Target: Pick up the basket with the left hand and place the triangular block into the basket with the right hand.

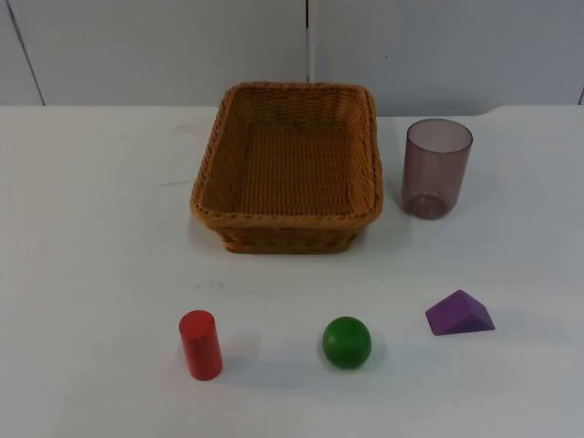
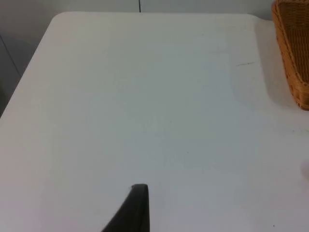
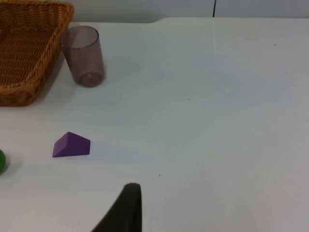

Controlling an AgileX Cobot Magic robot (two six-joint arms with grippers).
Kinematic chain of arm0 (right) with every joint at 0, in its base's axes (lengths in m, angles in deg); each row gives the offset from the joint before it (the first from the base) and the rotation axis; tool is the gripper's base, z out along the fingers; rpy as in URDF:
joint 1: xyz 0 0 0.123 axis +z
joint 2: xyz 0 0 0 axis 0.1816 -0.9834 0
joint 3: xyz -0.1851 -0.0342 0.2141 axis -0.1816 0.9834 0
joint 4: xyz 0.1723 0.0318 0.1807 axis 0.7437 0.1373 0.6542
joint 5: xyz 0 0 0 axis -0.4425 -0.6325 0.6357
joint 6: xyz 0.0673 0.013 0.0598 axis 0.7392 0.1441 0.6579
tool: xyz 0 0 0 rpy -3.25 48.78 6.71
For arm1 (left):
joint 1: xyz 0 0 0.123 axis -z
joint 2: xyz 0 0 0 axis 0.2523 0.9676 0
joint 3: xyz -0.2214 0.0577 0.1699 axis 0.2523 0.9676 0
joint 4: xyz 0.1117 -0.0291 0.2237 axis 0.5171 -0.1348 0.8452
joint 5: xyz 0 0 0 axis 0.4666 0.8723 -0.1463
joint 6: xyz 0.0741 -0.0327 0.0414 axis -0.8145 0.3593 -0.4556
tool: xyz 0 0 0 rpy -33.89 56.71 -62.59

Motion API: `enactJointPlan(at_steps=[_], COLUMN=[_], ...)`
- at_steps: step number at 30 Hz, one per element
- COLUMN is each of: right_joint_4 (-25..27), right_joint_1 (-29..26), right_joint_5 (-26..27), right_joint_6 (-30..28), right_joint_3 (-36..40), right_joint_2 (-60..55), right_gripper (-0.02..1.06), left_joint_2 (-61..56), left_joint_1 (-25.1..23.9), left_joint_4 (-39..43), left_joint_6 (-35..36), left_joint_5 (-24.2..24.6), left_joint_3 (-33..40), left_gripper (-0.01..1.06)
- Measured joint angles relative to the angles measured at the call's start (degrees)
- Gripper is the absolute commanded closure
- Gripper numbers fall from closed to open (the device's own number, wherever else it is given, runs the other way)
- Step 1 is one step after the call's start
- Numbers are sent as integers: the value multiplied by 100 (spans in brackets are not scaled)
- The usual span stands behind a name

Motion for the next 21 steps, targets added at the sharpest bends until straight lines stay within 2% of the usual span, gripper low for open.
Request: enactJointPlan(at_steps=[7, 13, 21], right_joint_4=[10, 10, 33], right_joint_1=[0, 0, 0], right_joint_5=[0, 138, 910], right_joint_6=[0, 0, 0], right_joint_3=[-415, -981, -1417], right_joint_2=[-227, -1335, -3134], right_gripper=[-1, -1, -1], left_joint_2=[137, 1133, 2903], left_joint_1=[0, 0, 0], left_joint_4=[-71, -329, -474], left_joint_6=[0, 0, 0], left_joint_5=[-55, -380, -1020], left_joint_3=[-153, -586, -1135], left_gripper=[0, 0, 0])
